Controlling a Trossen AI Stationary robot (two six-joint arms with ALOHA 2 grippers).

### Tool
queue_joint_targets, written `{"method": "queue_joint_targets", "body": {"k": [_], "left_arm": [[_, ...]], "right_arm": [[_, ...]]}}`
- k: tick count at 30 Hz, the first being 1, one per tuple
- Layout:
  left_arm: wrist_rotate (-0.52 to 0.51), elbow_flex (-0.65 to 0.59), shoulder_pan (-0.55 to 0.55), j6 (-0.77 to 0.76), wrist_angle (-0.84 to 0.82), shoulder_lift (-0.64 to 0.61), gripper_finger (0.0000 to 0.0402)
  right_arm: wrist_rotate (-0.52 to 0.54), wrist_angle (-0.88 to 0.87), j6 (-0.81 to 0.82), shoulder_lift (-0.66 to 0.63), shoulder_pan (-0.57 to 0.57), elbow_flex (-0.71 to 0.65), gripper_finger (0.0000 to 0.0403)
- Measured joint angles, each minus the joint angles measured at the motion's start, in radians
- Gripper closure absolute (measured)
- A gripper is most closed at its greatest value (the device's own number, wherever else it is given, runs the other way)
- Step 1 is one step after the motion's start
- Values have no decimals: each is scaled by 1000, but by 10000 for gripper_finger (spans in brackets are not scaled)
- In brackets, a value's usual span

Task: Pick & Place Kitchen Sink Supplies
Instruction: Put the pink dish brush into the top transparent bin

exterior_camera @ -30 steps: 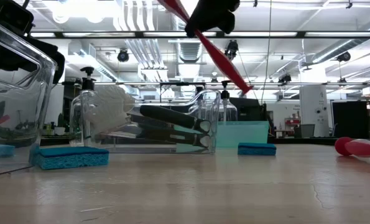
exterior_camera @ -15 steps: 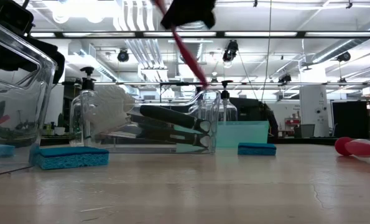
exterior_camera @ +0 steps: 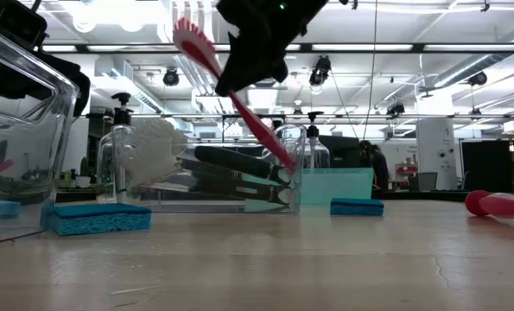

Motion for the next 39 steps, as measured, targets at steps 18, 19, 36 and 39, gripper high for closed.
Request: {"method": "queue_joint_targets", "body": {"k": [18,19,36,39], "left_arm": [[0,0,0,0,0,0,399],[0,0,0,0,0,0,399],[0,0,0,0,0,0,399],[0,0,0,0,0,1,399]], "right_arm": [[-71,-133,43,78,0,-2,353],[-74,-132,43,81,0,-2,353],[-96,-126,46,75,2,26,218],[-97,-166,22,63,7,59,202]]}}
